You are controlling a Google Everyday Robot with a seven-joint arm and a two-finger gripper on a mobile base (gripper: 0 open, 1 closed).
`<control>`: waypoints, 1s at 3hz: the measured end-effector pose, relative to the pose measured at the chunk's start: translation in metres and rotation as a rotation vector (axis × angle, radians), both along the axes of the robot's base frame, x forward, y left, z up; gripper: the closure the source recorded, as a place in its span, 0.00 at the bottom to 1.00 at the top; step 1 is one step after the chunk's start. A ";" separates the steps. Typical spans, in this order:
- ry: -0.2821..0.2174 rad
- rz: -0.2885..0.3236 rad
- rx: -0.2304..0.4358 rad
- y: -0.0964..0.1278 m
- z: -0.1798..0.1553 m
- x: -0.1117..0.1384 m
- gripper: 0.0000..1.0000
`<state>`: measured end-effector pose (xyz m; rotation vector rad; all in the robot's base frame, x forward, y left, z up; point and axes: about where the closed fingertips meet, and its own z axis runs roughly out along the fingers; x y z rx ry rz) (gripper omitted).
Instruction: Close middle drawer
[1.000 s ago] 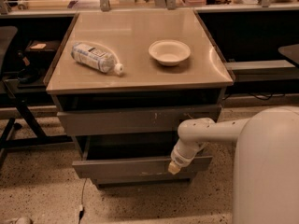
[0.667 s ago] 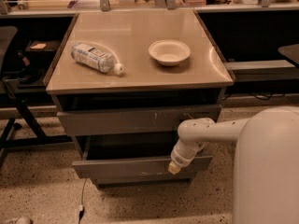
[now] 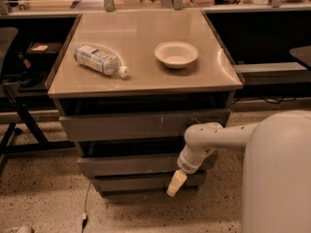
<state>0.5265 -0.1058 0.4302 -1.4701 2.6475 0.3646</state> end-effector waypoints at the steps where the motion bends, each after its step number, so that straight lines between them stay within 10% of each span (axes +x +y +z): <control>1: 0.000 0.000 0.000 0.000 0.000 0.000 0.00; 3: 0.000 0.000 0.000 0.000 0.000 0.000 0.41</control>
Offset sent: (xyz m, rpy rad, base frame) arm 0.0000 0.0000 0.0000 0.0000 0.0000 0.0000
